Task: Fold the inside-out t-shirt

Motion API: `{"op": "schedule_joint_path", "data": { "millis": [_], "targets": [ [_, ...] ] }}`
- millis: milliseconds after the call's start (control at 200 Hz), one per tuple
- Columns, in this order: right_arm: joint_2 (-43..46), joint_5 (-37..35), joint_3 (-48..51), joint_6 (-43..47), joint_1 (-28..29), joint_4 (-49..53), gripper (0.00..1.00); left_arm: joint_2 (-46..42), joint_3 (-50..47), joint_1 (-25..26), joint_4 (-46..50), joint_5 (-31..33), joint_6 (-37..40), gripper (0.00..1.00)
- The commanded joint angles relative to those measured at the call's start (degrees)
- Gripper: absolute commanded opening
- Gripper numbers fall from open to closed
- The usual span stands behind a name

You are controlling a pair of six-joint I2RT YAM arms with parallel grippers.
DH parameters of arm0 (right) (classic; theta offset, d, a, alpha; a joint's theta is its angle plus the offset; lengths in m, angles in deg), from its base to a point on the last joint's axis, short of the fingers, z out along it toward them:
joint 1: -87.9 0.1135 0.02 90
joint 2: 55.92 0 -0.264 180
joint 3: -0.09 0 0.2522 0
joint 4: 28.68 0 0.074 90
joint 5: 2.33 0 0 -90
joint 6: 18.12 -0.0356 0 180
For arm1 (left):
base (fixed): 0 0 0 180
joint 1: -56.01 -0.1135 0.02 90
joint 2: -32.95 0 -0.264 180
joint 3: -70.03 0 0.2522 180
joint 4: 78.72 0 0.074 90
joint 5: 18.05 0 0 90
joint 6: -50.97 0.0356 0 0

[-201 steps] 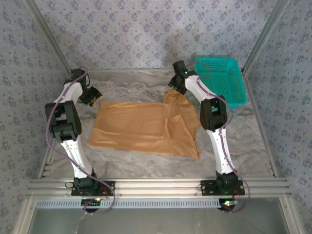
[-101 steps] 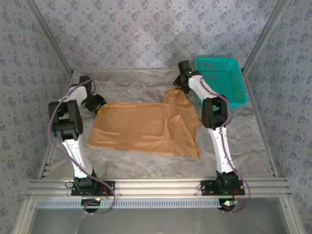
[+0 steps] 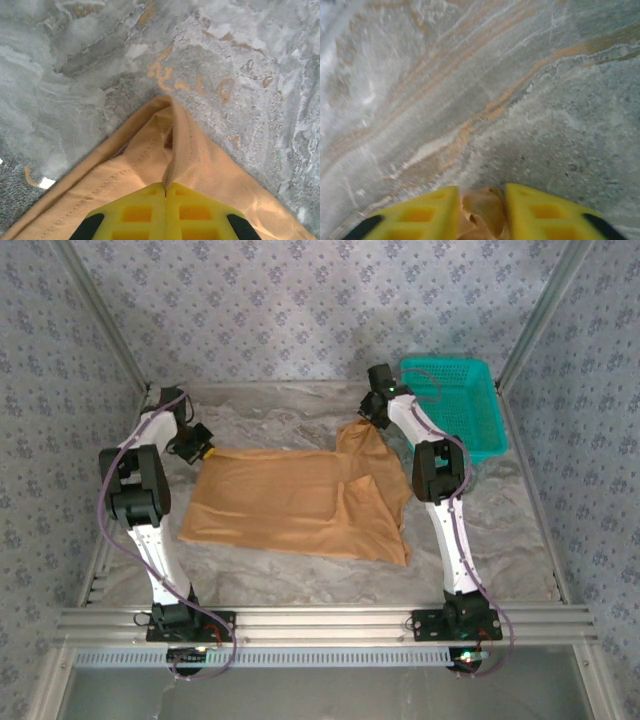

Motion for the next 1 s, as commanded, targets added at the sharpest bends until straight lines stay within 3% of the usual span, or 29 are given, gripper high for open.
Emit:
{"op": "schedule_joint_path", "data": {
  "millis": [0,105,405,819,994],
  "targets": [
    [-1.84,1.22,-2.89,0.42,-0.18,0.44,0.15,0.38,1.69,0.22,2.55,0.92,0.90,0.00],
    [-1.08,1.17,-4.03,1.67,-0.07,1.74,0.00,0.30,2.04,0.24,3.08,1.20,1.20,0.00],
    [9.54,1.25,-2.36,6.47,0.51,6.54,0.00,-2.30,4.34,0.39,5.69,1.95,2.93,0.00],
    [44.06,-0.98,38.75,10.36,3.81,1.58,0.00,-7.84,-0.55,-0.53,4.75,-0.02,3.84,0.00],
    [56.15,-2.40,51.65,10.61,6.03,0.91,0.00,-11.43,-3.95,-0.67,3.82,-0.67,3.80,0.00]
  ]
}}
